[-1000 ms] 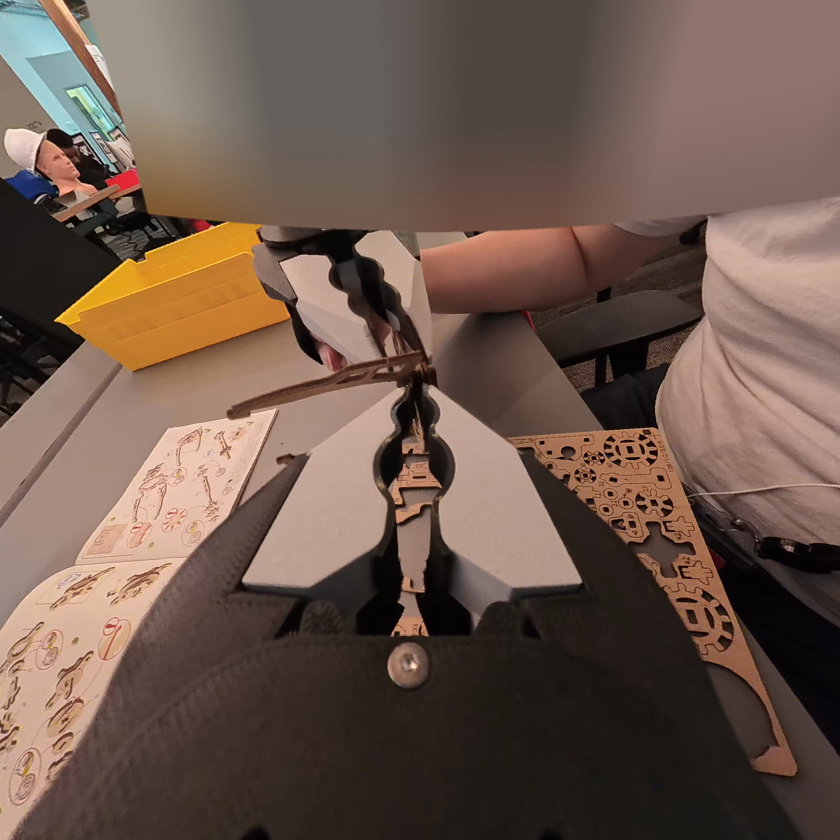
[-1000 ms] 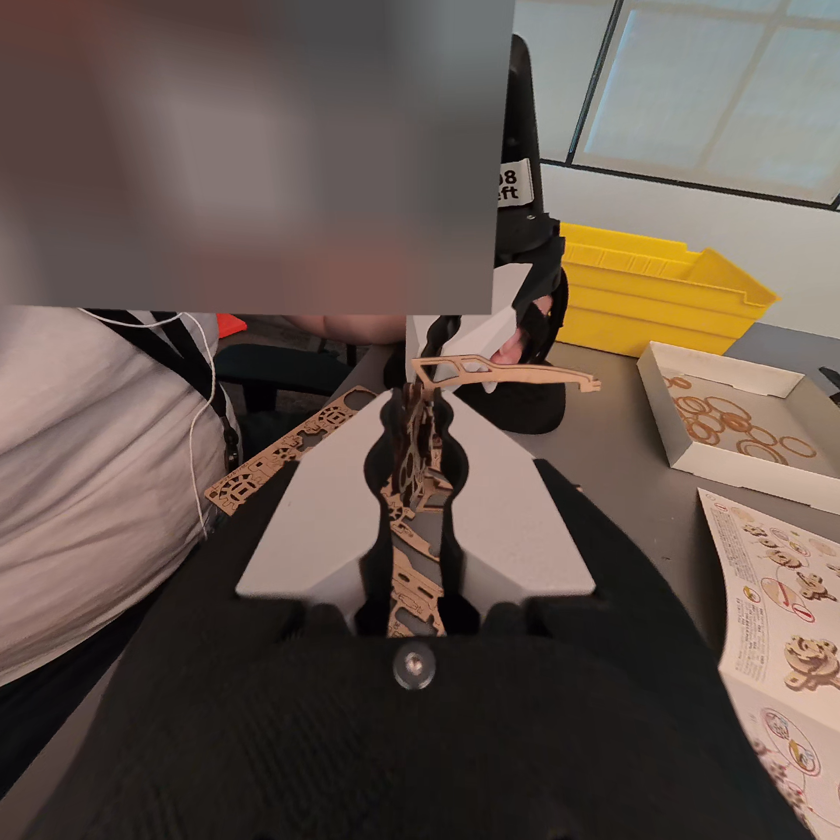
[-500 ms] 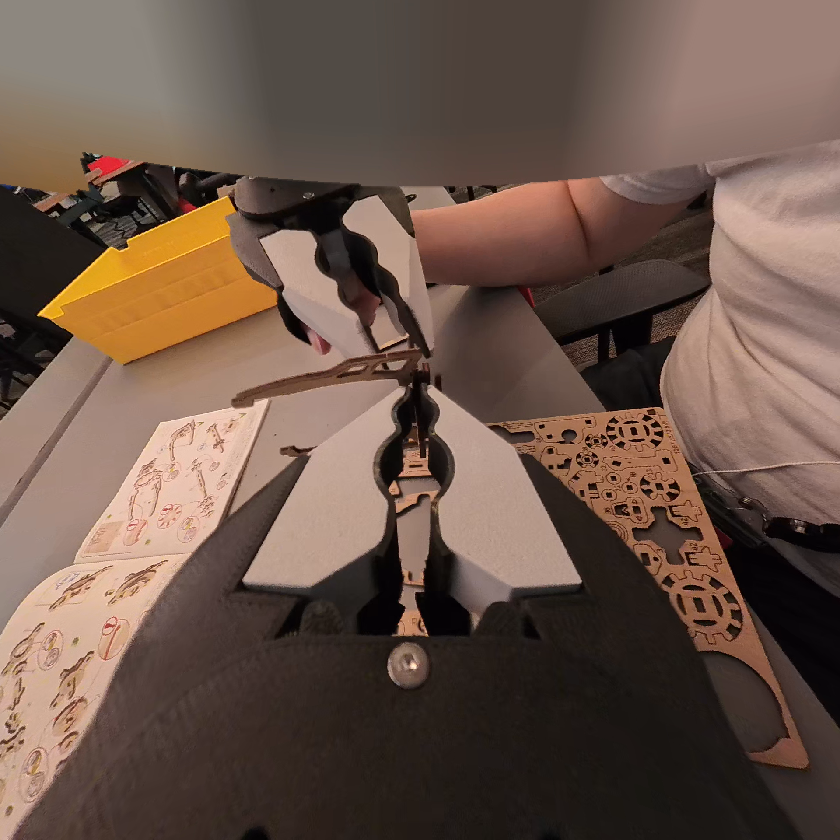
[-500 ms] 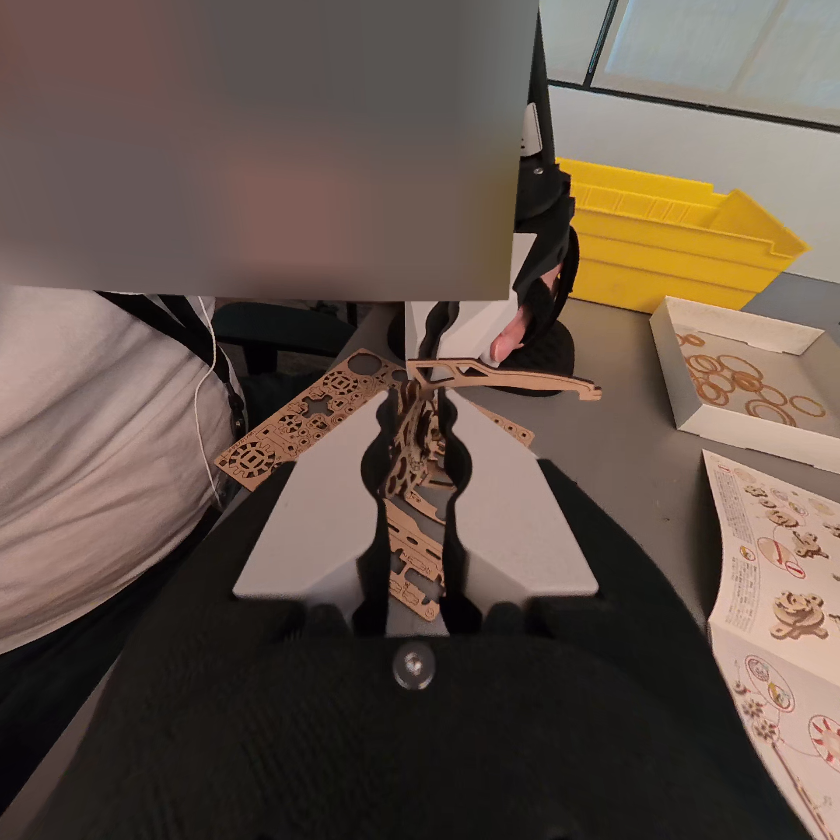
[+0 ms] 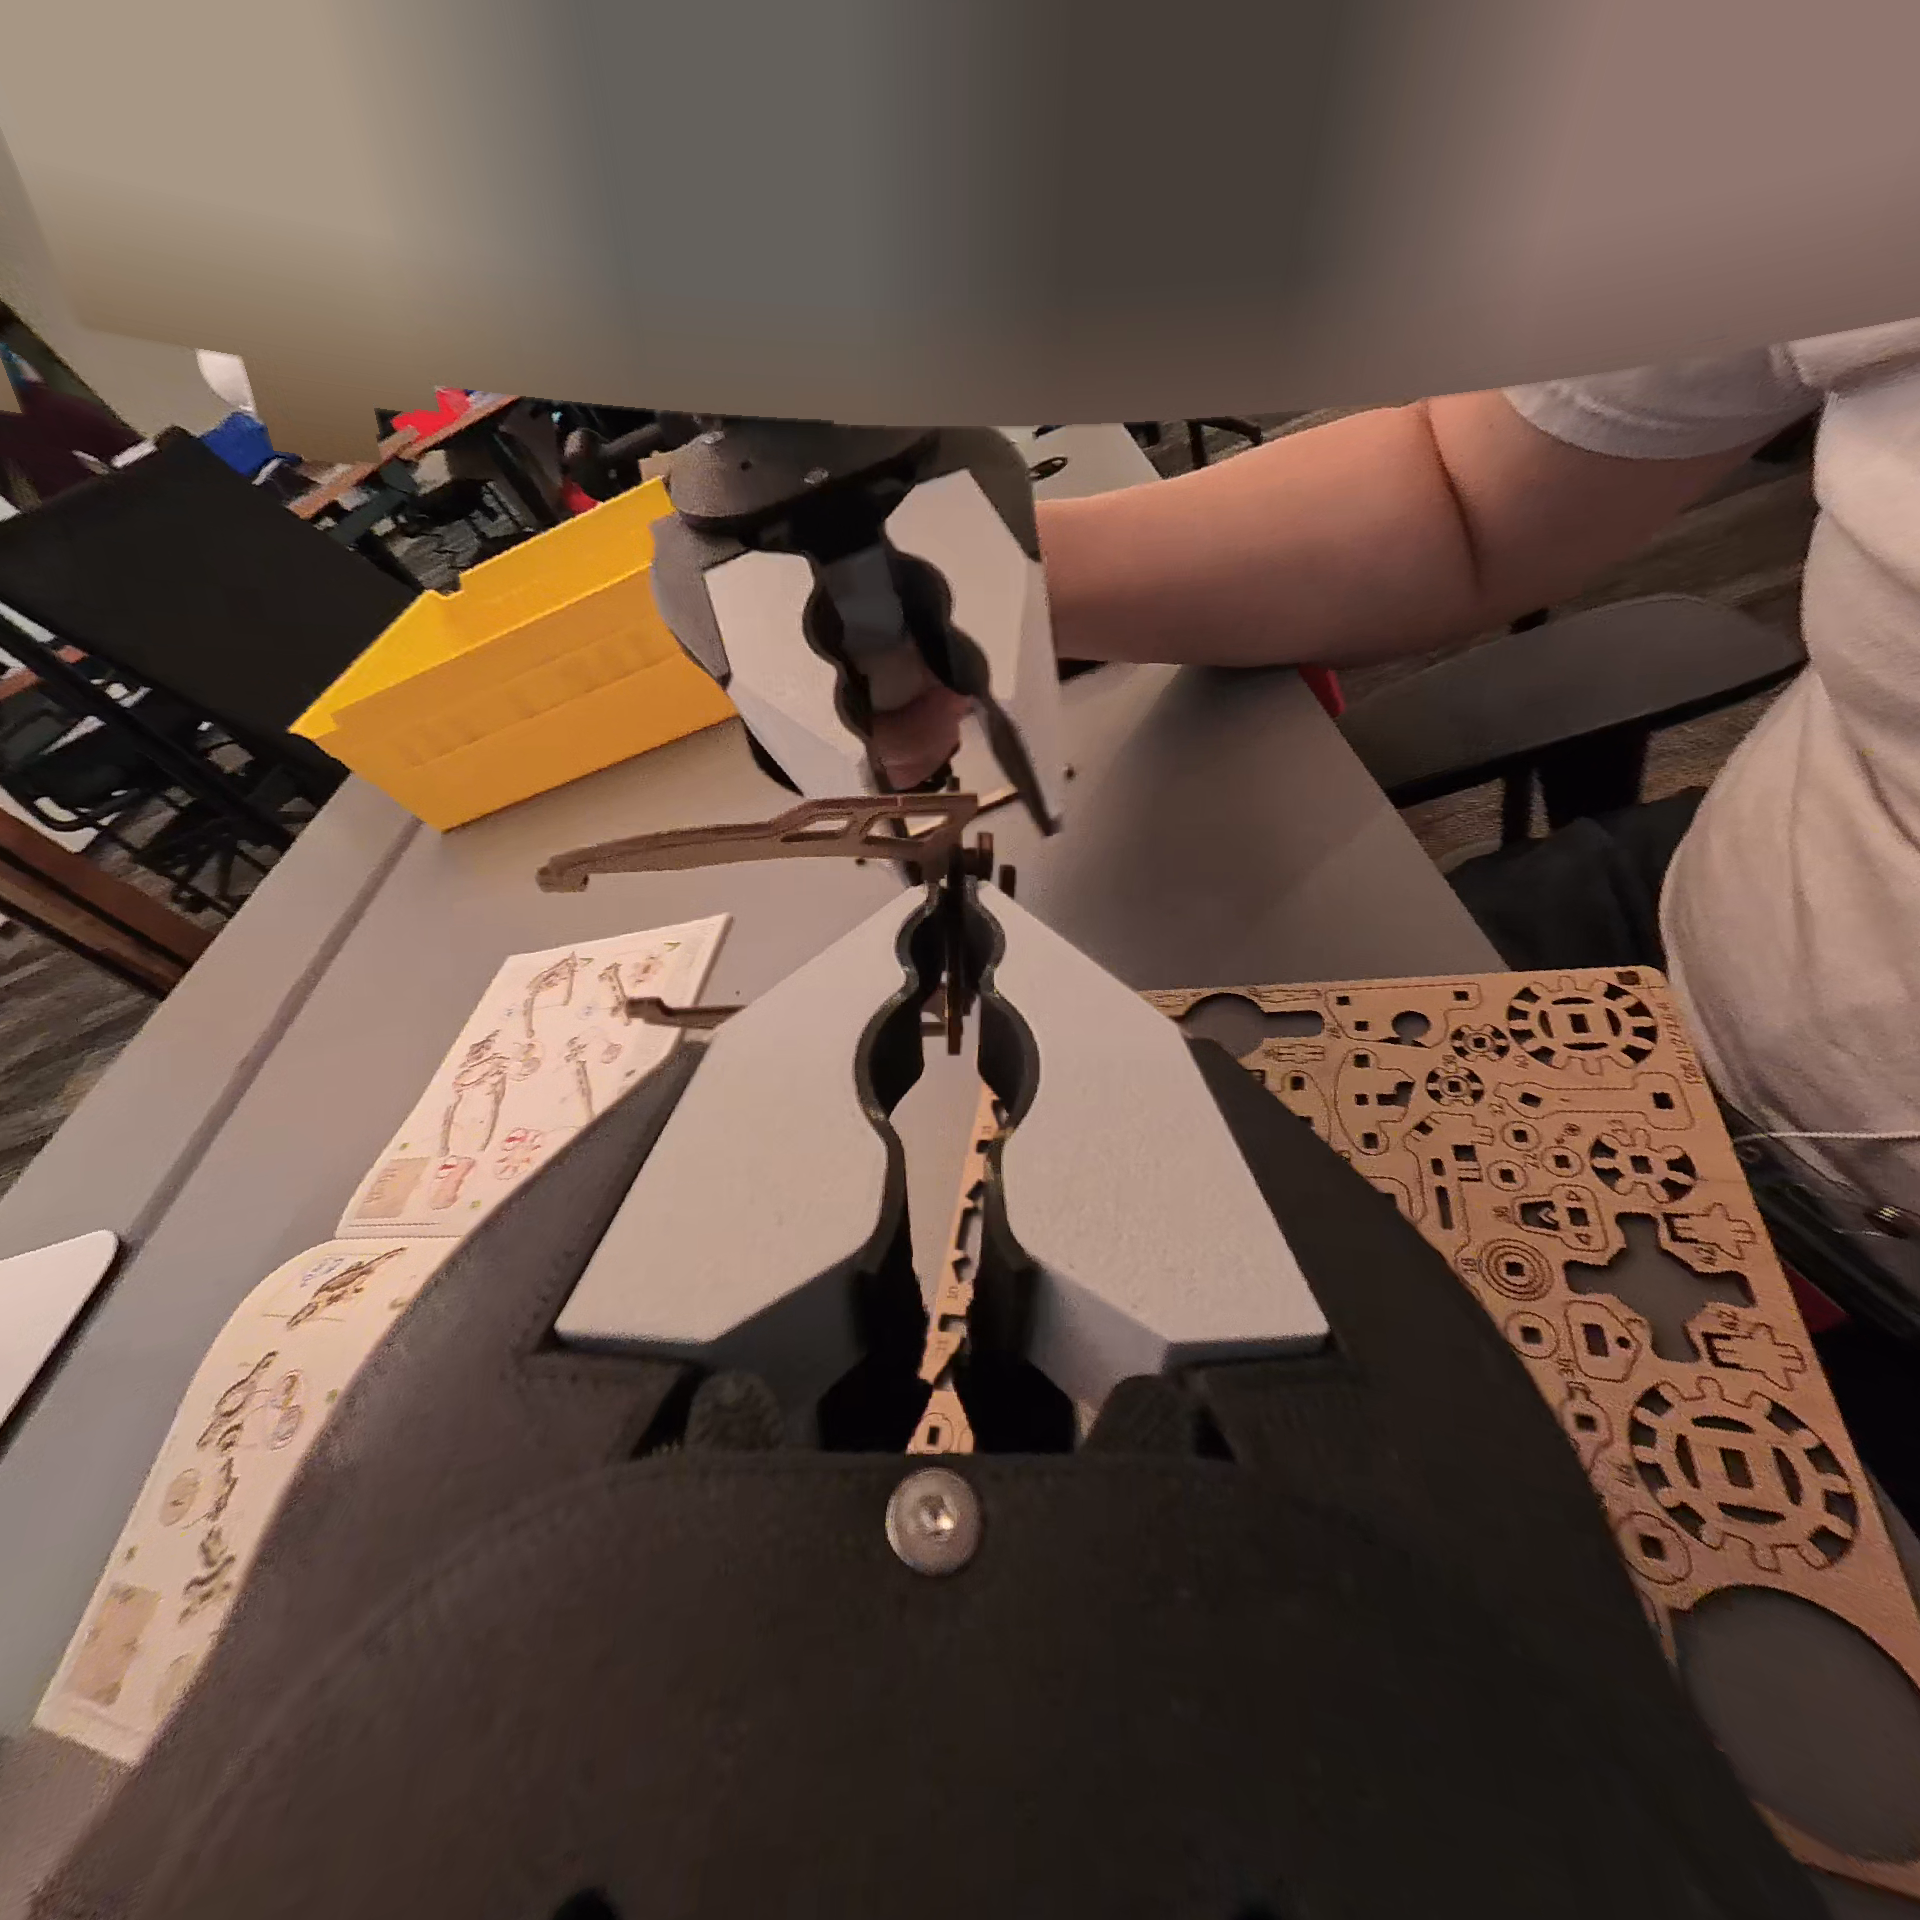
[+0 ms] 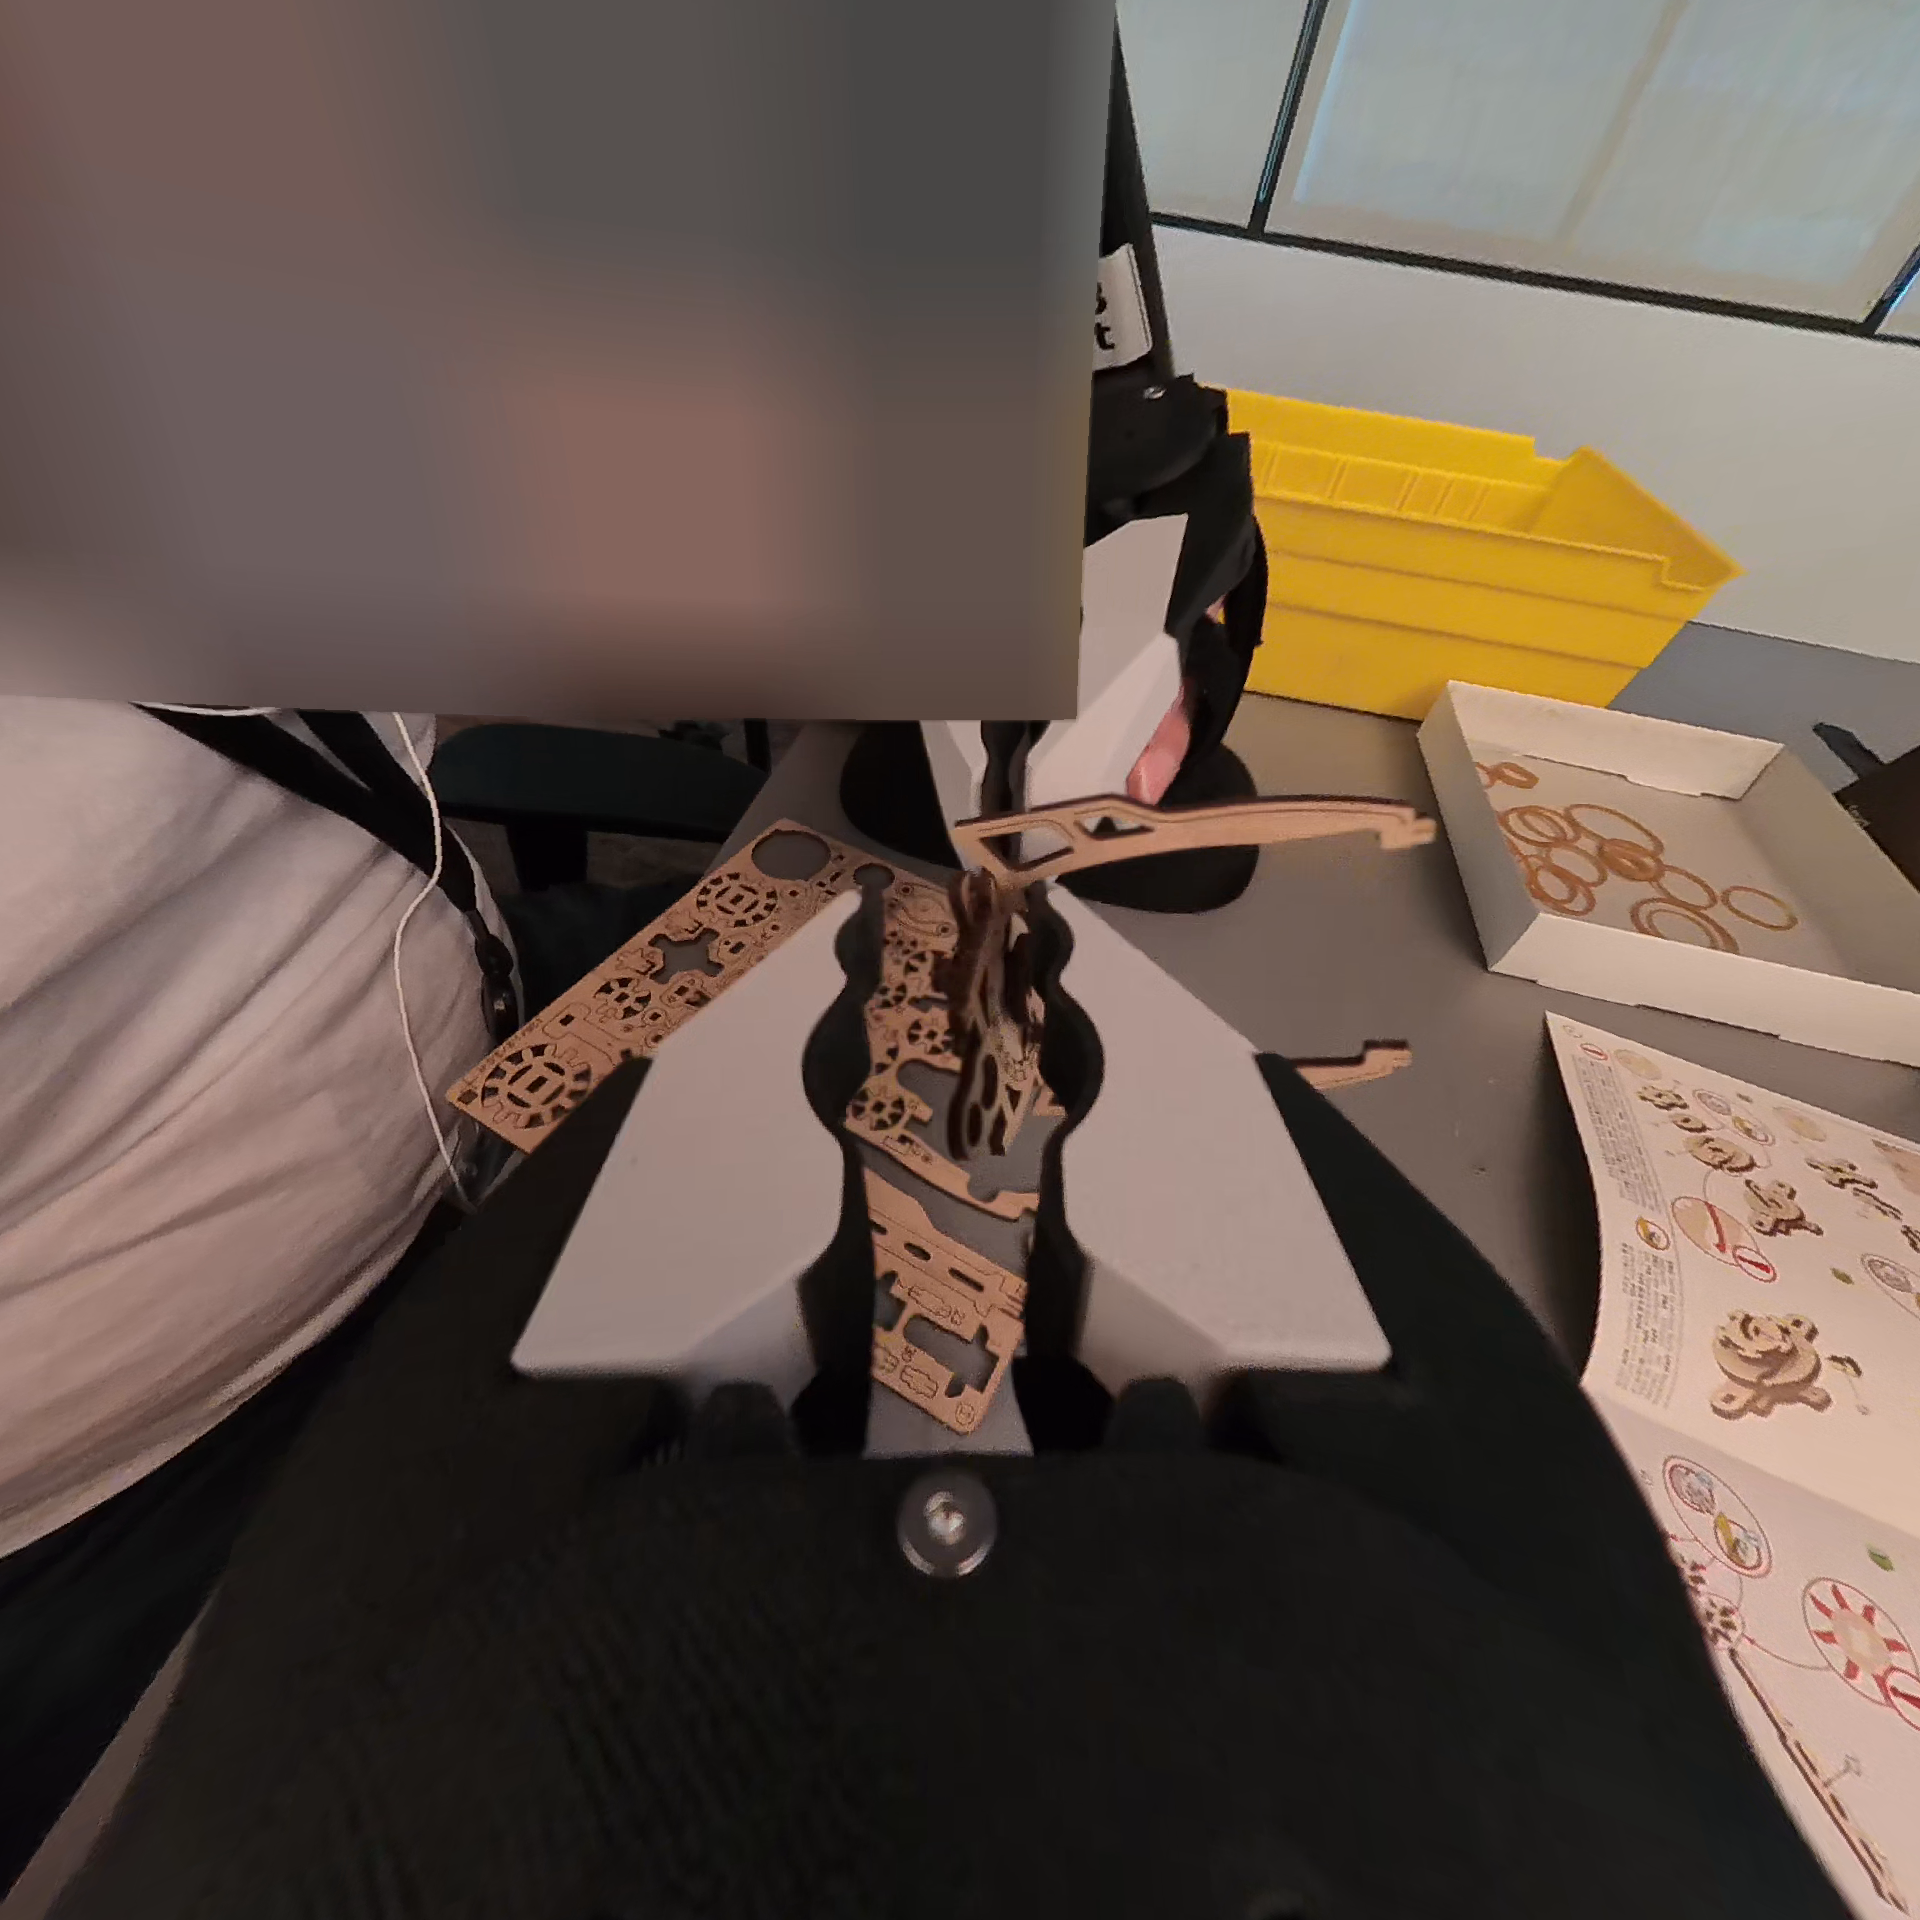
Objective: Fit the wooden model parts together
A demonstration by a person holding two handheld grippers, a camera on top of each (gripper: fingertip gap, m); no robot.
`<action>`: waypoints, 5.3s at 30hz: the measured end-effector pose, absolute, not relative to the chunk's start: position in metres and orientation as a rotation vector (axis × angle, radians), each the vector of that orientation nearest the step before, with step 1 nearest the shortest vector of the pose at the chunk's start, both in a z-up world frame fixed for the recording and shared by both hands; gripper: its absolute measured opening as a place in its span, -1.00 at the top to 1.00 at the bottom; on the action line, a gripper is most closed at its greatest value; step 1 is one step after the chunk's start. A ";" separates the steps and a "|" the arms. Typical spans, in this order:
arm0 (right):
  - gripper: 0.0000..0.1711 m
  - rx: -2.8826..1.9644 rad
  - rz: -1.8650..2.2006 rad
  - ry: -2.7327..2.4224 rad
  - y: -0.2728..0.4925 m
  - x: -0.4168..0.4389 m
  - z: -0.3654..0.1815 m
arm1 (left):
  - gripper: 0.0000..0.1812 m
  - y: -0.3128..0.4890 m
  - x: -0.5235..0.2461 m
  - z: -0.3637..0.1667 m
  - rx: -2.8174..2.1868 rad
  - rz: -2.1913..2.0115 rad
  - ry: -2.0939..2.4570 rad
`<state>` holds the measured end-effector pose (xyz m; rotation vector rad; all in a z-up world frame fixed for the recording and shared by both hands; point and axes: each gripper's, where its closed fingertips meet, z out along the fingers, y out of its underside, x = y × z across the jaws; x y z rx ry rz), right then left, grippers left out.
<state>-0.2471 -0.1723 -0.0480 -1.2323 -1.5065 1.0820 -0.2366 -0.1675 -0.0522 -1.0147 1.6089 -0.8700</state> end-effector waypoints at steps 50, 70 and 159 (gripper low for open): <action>0.86 -1.185 0.849 -1.419 -0.156 -0.251 -0.043 | 1.00 -0.157 -0.236 -0.051 -1.062 -0.848 1.580; 0.88 -1.123 0.797 -1.456 -0.161 -0.254 -0.051 | 1.00 -0.163 -0.238 -0.060 -1.022 -0.806 1.663; 0.87 -1.061 1.020 -1.429 -0.172 -0.265 -0.052 | 0.80 -0.171 -0.250 -0.053 -0.988 -0.876 1.678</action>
